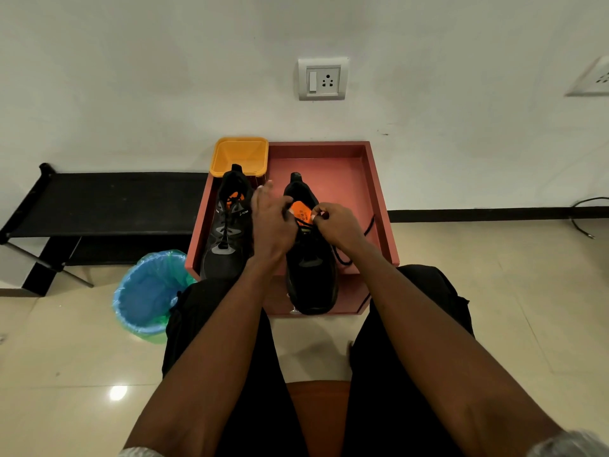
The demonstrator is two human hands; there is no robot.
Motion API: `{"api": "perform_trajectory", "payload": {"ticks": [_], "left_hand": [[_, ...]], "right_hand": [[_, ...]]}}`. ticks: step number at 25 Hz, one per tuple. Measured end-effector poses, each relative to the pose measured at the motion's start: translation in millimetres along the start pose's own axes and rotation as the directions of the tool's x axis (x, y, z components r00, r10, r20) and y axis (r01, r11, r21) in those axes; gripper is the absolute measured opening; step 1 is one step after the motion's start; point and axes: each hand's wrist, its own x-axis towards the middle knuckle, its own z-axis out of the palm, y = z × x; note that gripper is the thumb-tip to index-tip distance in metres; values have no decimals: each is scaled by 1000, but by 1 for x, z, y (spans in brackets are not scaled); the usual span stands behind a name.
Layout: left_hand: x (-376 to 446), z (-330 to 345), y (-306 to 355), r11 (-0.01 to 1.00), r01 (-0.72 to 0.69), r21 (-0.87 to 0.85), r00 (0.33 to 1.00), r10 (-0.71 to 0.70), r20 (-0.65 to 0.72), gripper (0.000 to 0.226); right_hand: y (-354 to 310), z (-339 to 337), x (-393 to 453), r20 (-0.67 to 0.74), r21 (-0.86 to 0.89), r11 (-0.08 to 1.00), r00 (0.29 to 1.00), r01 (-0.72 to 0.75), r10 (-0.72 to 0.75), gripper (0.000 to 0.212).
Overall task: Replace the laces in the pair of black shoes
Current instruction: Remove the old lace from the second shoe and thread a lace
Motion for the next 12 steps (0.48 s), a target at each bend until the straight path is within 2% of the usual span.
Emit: {"api": "perform_trajectory", "payload": {"ticks": [2, 4, 6, 9, 10, 11, 12], "left_hand": [[-4, 11, -1, 986, -139, 93, 959, 111, 259, 31], [-7, 16, -1, 985, -166, 53, 929, 139, 344, 27], [-7, 18, -1, 991, -130, -34, 939, 134, 317, 20], [-8, 11, 3, 992, -43, -115, 982, 63, 179, 9], [-7, 7, 4, 985, 31, -169, 994, -14, 104, 9], [-5, 2, 7, 947, 126, -296, 992, -128, 14, 7], [-2, -5, 8, 853, 216, -476, 960, -274, -55, 5]], "right_hand": [[0, 0, 1, 6, -1, 1000, 1000, 2, -2, 16], [0, 0, 1, 15, 7, 1000, 1000, -3, 3, 17], [0, 0, 1, 5, 20, 1000, 1000, -11, 10, 18], [1, 1, 2, -5, 8, 1000, 1000, -10, 10, 18], [1, 1, 1, -8, 2, 1000, 1000, -16, 16, 17], [1, -1, 1, -11, 0, 1000, 1000, -27, 27, 17], [2, -2, 2, -15, 4, 999, 999, -34, 35, 17]]}}
